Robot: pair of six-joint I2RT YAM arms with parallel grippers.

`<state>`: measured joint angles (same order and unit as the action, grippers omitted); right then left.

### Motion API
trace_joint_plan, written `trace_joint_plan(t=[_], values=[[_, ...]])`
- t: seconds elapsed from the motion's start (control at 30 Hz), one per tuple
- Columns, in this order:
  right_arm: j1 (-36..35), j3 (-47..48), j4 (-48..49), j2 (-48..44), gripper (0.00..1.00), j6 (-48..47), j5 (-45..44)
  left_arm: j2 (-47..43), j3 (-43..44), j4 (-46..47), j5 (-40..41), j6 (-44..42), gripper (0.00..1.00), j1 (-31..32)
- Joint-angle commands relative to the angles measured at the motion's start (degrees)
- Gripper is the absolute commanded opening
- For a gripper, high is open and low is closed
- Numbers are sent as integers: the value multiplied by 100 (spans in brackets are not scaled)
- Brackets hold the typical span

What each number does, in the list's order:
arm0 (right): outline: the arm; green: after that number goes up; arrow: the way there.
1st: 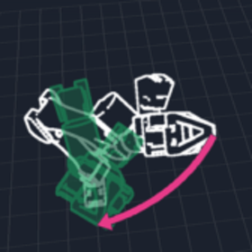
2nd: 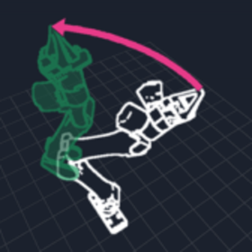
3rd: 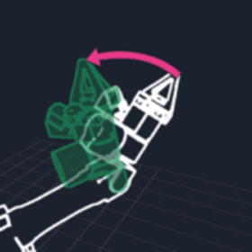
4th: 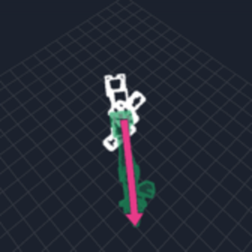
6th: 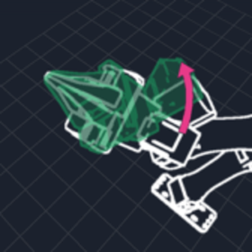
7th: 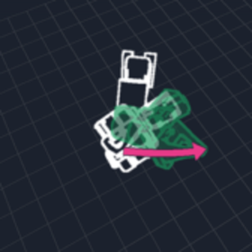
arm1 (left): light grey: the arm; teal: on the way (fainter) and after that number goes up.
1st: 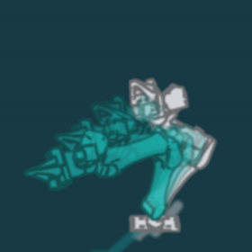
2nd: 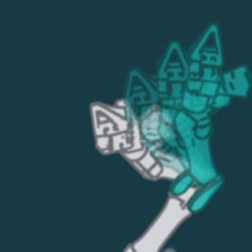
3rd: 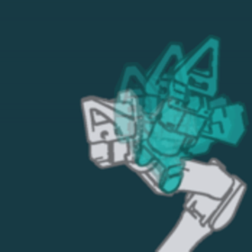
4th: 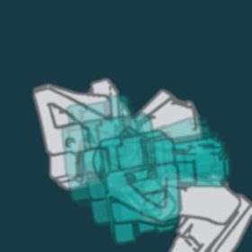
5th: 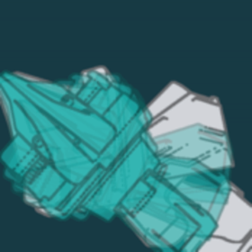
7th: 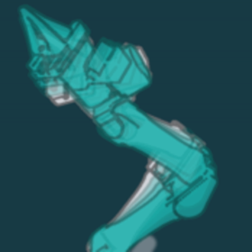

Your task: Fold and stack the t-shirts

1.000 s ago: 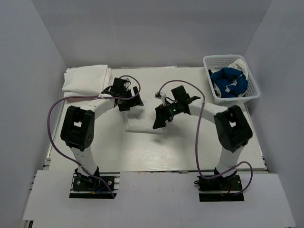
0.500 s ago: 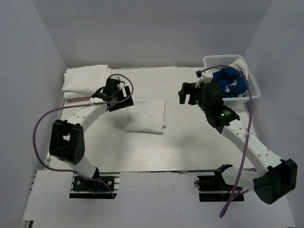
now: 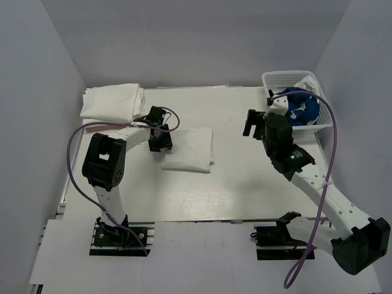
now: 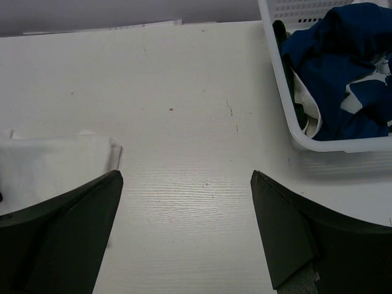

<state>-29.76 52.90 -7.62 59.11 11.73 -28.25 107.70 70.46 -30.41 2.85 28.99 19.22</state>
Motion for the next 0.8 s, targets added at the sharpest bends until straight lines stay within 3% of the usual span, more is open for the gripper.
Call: trace_joint_plan(t=[0.0,0.17,0.23,0.27,0.53,0.77], values=[[-4,-52,-12,-102,91,67,-471,339,135,-8,22,-69,59,99],[-3,-114,41,-145,91,-48,-856,392,196,44,-30,-183,34,266],[14,-140,59,-154,91,-82,-945,444,258,44,-30,-254,8,266],[14,-140,67,-172,91,-100,-1033,445,371,-8,74,-315,0,266],[14,-271,207,-277,91,-223,-1332,200,1601,-659,2147,-1069,0,197],[14,-351,270,-330,91,-232,-1578,-328,2384,-439,2553,-2125,0,82]])
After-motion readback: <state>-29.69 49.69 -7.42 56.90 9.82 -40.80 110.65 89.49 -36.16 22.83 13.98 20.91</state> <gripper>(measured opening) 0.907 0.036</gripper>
